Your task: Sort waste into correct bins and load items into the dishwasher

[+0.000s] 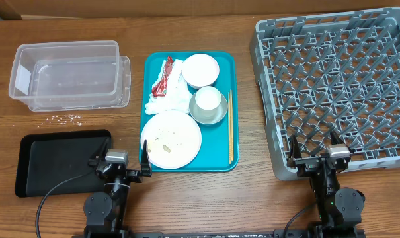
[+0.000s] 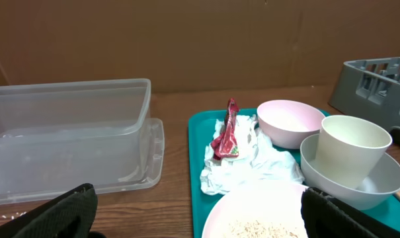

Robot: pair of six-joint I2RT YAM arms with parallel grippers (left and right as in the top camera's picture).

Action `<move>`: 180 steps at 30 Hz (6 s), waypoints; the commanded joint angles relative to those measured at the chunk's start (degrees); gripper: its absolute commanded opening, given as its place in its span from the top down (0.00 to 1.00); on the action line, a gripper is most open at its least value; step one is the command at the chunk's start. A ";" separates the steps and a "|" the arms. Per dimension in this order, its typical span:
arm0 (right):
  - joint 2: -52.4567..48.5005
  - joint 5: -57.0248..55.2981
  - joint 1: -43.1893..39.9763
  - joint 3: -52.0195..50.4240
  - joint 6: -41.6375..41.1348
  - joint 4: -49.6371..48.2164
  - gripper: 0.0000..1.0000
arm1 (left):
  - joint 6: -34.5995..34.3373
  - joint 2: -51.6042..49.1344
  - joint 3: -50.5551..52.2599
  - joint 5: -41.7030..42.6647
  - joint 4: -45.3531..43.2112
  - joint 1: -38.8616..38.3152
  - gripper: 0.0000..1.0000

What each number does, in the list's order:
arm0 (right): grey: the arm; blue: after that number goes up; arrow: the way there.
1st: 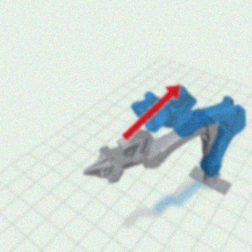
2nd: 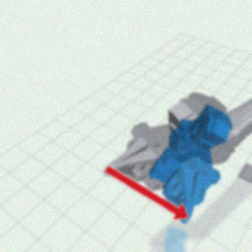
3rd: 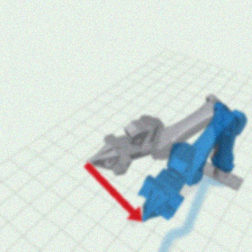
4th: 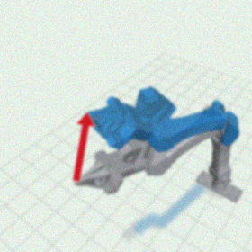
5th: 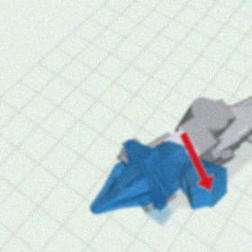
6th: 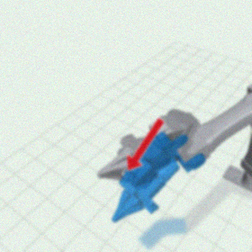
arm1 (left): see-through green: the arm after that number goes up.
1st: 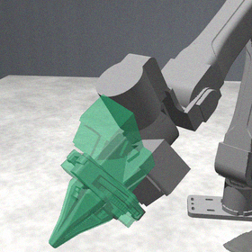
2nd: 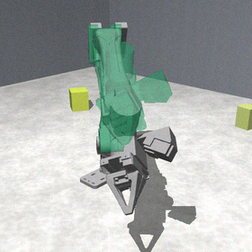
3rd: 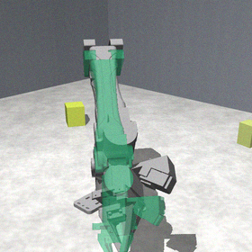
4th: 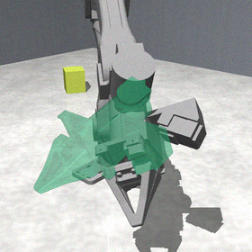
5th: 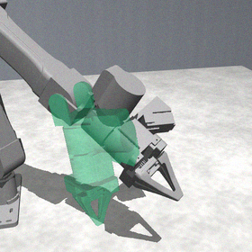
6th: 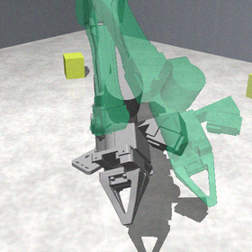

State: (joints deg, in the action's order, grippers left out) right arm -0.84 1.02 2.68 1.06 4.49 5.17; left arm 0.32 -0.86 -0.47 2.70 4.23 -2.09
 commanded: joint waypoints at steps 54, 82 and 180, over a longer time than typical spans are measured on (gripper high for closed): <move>0.68 -0.76 0.20 -0.59 0.04 -0.35 0.00 | 4.37 -56.68 -73.99 38.29 22.69 0.57 0.00; 0.68 -0.79 0.20 -0.59 0.04 -0.33 0.00 | 4.79 -97.42 -110.31 8.00 57.05 -10.40 0.00; 0.68 -0.79 0.20 -0.59 0.04 -0.35 0.00 | -14.36 -117.81 -111.56 -2.73 46.95 -8.74 0.96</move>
State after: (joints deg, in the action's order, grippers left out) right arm -0.84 0.99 2.68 1.06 4.51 5.13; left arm -10.72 -125.58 -109.69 -0.64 51.18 -11.03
